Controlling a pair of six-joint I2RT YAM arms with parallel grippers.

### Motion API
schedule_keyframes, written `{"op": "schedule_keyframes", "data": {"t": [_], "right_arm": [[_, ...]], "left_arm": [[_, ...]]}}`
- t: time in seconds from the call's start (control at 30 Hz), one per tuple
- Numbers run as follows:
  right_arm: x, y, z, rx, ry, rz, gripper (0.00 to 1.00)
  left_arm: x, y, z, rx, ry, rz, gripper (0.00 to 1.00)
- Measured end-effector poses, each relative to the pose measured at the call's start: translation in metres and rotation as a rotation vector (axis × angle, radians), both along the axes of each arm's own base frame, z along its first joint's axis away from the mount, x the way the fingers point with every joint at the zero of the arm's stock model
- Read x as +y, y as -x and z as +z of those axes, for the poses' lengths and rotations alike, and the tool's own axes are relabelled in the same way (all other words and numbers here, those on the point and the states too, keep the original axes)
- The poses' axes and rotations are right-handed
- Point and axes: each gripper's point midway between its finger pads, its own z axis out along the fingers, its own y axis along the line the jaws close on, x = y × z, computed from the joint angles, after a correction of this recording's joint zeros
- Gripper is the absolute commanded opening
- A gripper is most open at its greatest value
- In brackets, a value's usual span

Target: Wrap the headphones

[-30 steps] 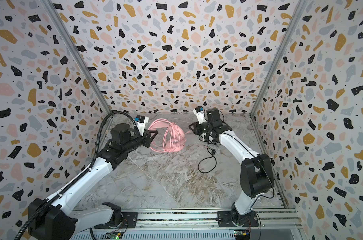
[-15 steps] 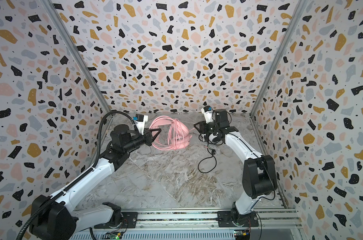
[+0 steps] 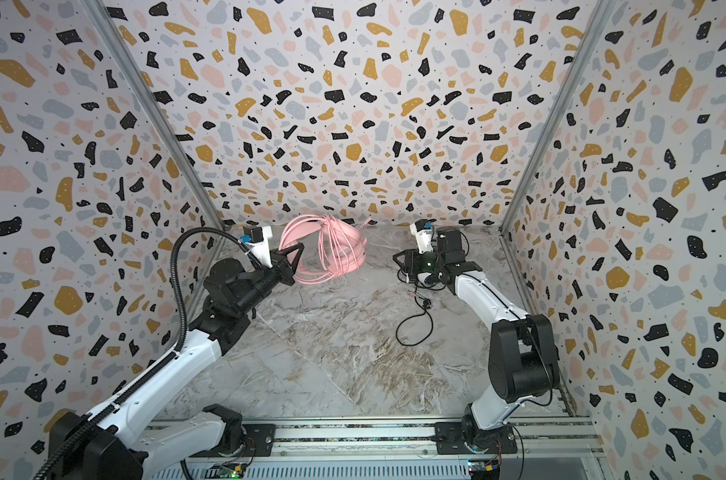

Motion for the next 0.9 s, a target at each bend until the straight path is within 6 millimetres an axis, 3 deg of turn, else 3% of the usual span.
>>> {"op": "schedule_keyframes", "data": {"t": [0.33,0.7,0.9], "right_arm": [[0.017,0.023,-0.015,0.039,0.003,0.050,0.51],[0.048,0.047,-0.026,0.071,0.018,0.133,0.51],[0.051,0.052,-0.025,0.073,0.023,0.145,0.51]], "left_arm": [[0.040,-0.024,-0.060,0.041,-0.151,0.265,0.00],[0.085,-0.021,-0.143,0.080,-0.284,0.512,0.00],[0.089,-0.024,-0.162,0.085,-0.336,0.579,0.01]]}}
